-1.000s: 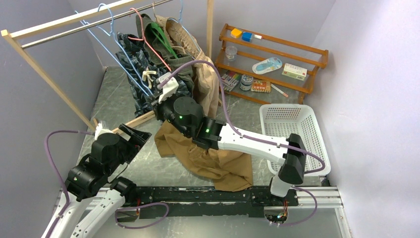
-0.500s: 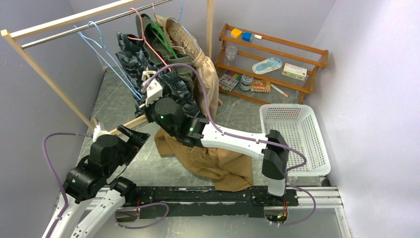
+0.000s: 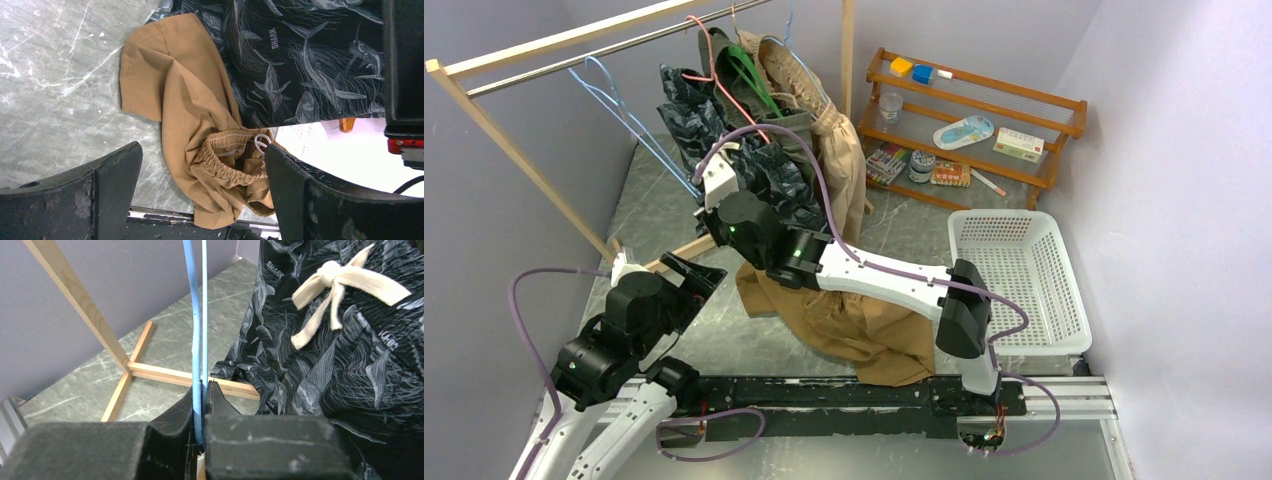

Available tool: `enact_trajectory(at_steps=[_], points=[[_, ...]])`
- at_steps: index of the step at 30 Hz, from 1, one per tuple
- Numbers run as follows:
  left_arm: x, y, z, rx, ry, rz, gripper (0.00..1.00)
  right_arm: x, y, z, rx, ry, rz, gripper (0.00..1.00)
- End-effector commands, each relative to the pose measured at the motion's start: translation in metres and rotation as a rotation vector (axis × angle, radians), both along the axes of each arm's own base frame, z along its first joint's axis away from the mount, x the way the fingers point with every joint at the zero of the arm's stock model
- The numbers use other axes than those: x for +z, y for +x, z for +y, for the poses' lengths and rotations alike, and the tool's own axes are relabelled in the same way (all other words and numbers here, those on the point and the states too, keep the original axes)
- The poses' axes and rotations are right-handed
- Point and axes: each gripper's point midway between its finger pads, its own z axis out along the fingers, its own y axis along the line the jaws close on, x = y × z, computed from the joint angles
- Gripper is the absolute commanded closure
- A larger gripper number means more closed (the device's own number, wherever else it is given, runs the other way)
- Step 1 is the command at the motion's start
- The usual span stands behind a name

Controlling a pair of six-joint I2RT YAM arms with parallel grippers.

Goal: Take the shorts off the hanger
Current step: Place the hanger on the clothes rod.

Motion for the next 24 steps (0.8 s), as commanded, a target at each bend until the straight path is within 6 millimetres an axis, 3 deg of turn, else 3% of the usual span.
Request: enact_trajectory(at_steps=[1,8,16,21,24], points=[[0.012,0.0,0.003,0.015,-0.009,-0.031,0.05,0.031,-0.001,-0.006,-0.007,0.091,-0.046,1.0],[0.009,-0.002,0.006,0.025,-0.006,-0.023,0.05,0.053,-0.011,-0.035,-0.016,0.238,-0.115,1.0],[0.008,0.0,0.003,0.018,-0.014,-0.026,0.05,0.063,-0.014,-0.049,-0.026,0.294,-0.145,1.0],[0.01,0.0,0.002,0.014,-0.011,-0.025,0.05,0.063,-0.003,-0.04,-0.073,0.252,-0.116,1.0],[0.012,0.001,0.001,0.012,-0.015,-0.03,0.06,0.051,0.006,-0.029,-0.087,0.206,-0.103,1.0]])
